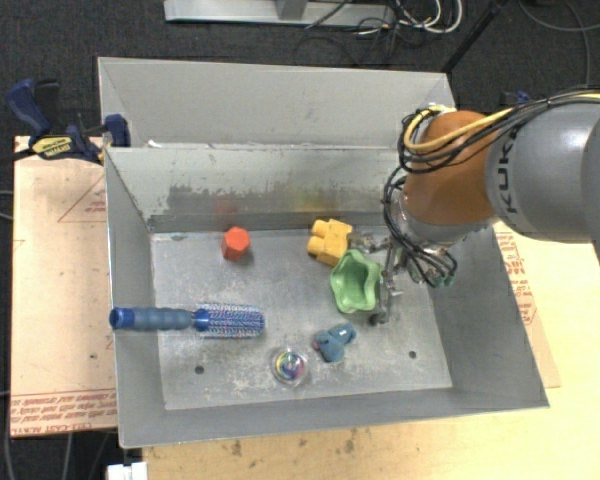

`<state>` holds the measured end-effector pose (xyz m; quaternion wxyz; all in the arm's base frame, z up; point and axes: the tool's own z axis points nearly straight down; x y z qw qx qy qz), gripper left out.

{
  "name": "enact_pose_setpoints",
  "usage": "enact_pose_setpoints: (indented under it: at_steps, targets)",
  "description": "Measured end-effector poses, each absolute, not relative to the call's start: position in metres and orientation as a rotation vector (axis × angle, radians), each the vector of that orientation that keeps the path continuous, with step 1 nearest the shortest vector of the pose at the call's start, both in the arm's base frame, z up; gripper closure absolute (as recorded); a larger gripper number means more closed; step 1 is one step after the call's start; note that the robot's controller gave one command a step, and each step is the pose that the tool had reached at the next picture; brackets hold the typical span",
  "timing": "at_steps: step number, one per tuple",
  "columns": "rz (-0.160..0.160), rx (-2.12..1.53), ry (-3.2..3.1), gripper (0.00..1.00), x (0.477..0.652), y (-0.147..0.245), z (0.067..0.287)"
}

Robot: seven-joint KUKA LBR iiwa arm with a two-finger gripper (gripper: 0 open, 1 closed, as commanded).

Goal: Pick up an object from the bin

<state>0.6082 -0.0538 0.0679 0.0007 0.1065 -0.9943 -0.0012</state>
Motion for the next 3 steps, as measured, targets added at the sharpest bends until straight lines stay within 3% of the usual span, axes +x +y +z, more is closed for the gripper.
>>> enact_pose_setpoints:
  at_steps: [1, 2, 3]
  targets:
    - [-0.003, 0.335, -3.125, 0.00, 0.609, -0.053, 0.068]
    - [-0.003, 0.334, -3.128, 1.00, 0.610, -0.053, 0.069]
    - [0.002, 0.333, -3.136, 1.00, 0.613, -0.053, 0.204]
